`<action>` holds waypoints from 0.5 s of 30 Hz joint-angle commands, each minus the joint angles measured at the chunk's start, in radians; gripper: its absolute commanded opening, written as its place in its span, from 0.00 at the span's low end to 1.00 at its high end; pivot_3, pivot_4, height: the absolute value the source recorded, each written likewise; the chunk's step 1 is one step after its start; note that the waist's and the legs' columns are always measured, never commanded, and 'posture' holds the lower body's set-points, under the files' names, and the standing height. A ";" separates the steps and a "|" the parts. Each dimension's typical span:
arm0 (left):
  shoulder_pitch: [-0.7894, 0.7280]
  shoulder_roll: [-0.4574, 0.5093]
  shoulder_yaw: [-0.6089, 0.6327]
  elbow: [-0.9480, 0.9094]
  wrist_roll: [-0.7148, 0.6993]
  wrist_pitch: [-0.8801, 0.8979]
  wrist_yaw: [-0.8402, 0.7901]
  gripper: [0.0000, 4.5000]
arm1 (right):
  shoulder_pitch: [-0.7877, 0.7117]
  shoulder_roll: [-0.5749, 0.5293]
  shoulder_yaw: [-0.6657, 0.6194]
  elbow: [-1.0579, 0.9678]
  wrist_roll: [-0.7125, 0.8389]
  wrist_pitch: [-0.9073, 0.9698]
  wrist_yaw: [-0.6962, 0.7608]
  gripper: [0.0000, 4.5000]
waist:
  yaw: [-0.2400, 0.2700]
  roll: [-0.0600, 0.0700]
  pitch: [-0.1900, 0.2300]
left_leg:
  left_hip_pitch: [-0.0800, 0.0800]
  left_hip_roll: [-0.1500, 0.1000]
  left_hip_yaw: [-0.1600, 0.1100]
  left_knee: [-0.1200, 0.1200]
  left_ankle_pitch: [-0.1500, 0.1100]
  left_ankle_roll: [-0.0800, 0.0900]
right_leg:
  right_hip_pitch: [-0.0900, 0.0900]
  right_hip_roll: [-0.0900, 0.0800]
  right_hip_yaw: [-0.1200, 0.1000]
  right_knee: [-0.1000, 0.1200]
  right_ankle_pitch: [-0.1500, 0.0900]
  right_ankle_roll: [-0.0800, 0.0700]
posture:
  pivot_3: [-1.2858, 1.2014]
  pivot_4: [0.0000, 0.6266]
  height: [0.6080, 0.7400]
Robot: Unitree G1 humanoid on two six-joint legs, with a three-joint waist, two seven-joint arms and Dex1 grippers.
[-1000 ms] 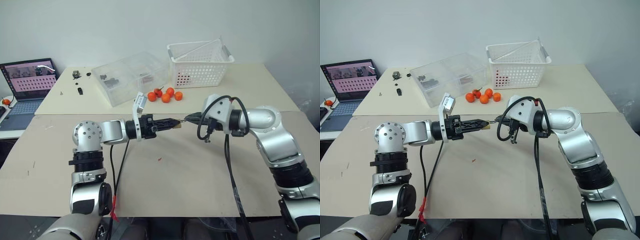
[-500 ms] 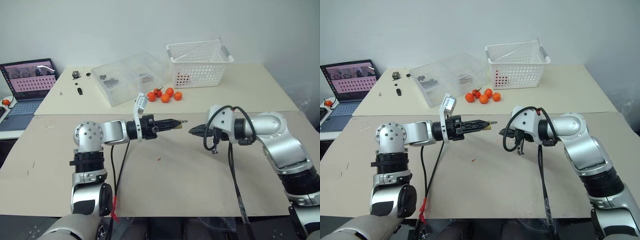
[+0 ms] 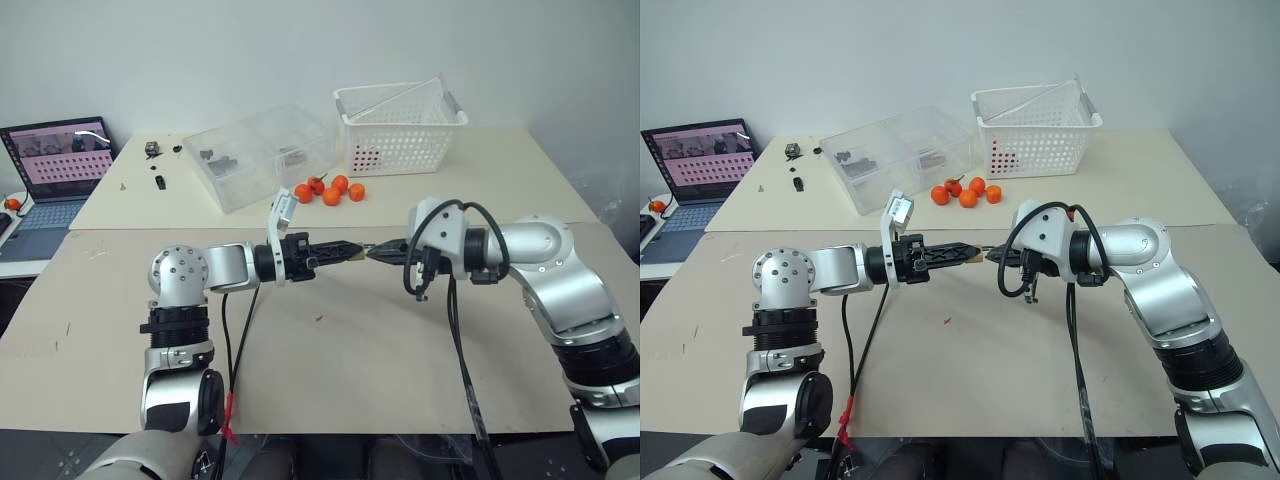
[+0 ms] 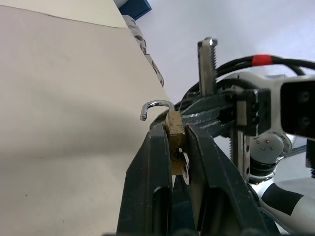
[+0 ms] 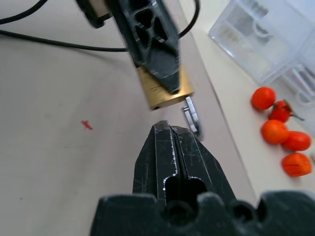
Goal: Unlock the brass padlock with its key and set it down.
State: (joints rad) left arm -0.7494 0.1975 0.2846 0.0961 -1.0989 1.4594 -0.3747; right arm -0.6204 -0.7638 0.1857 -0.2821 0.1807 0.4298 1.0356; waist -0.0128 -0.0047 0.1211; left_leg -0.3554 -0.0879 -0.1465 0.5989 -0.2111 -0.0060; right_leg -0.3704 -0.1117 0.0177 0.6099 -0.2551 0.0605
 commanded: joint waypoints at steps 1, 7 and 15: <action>-0.002 0.008 0.005 -0.034 -0.012 -0.014 -0.011 0.00 | -0.046 0.023 -0.033 0.040 -0.030 -0.078 -0.046 0.00 | 0.000 0.000 0.000 | 0.000 0.000 0.000 0.000 0.000 0.000 | 0.000 0.000 0.000 0.000 0.000 0.000 | 0.52 0.24 1.00; 0.001 0.008 0.011 -0.040 -0.024 -0.013 -0.001 0.00 | -0.073 0.050 -0.037 0.090 -0.062 -0.146 -0.078 0.00 | 0.000 0.000 0.000 | 0.000 0.000 -0.001 0.000 0.000 0.000 | 0.000 0.000 0.000 0.000 0.000 0.000 | 0.52 0.24 1.00; 0.003 0.021 0.012 -0.038 -0.025 -0.007 -0.004 0.00 | -0.069 0.005 -0.045 0.090 -0.056 -0.126 -0.035 0.00 | 0.000 0.000 0.000 | 0.000 0.000 -0.001 0.000 0.000 0.000 | 0.000 0.000 0.000 0.000 0.000 0.000 | 0.52 0.24 1.00</action>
State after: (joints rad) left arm -0.7396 0.2078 0.2886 0.0871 -1.1015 1.4462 -0.3675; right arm -0.6629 -0.7338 0.1825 -0.1655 0.1120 0.2977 0.9857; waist -0.0127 -0.0046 0.1210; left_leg -0.3554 -0.0882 -0.1471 0.5987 -0.2109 -0.0063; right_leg -0.3705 -0.1119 0.0181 0.6098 -0.2550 0.0604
